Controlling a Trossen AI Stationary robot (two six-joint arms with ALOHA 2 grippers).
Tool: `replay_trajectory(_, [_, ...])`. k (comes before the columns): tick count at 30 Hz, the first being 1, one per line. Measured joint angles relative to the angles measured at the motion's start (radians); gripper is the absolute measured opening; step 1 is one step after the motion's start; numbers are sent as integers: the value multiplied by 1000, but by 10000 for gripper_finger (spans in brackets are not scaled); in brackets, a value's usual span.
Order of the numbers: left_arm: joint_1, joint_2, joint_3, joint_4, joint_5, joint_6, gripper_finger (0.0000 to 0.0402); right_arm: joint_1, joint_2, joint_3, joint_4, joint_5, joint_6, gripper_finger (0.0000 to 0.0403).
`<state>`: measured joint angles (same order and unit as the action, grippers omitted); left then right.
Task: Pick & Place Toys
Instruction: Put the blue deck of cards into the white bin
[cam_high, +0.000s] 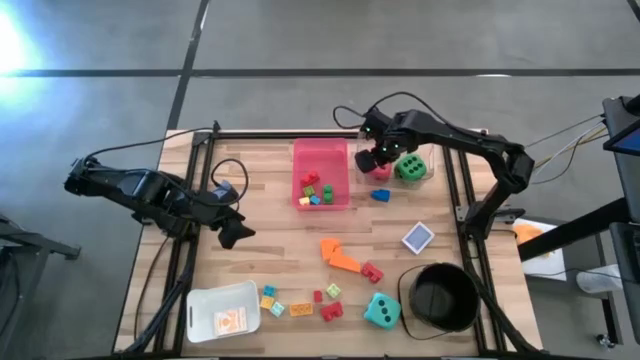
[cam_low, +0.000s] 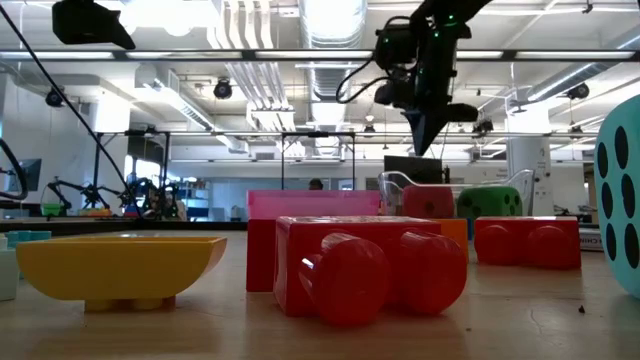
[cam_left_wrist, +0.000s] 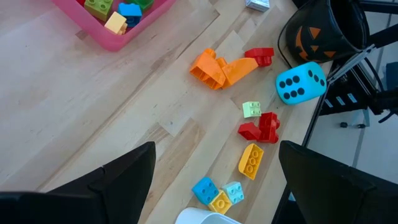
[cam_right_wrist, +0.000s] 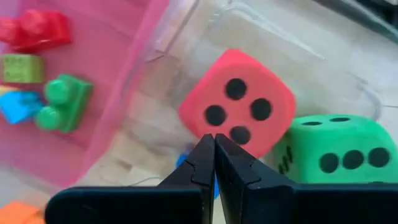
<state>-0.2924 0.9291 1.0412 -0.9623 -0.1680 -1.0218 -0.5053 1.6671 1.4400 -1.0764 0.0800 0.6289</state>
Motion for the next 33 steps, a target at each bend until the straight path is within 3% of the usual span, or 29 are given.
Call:
replay_trajectory(8, [0, 0, 0, 0, -5, 1, 347, 54, -66, 11, -65, -50, -4, 8])
replay_trajectory(15, [0, 0, 0, 0, -11, 15, 347, 102, -159, 11, -231, -58, 20, 8])
replay_trajectory(20, [0, 0, 0, 0, -18, 18, 347, 113, -213, 11, -387, -63, 189, 8])
replay_trajectory(27, [0, 0, 0, 0, -31, 49, 347, 173, -299, 6, -468, -107, 406, 14])
replay_trajectory(33, [0, 0, 0, -2, -31, 119, 347, 291, -350, -15, -471, -107, 605, 84])
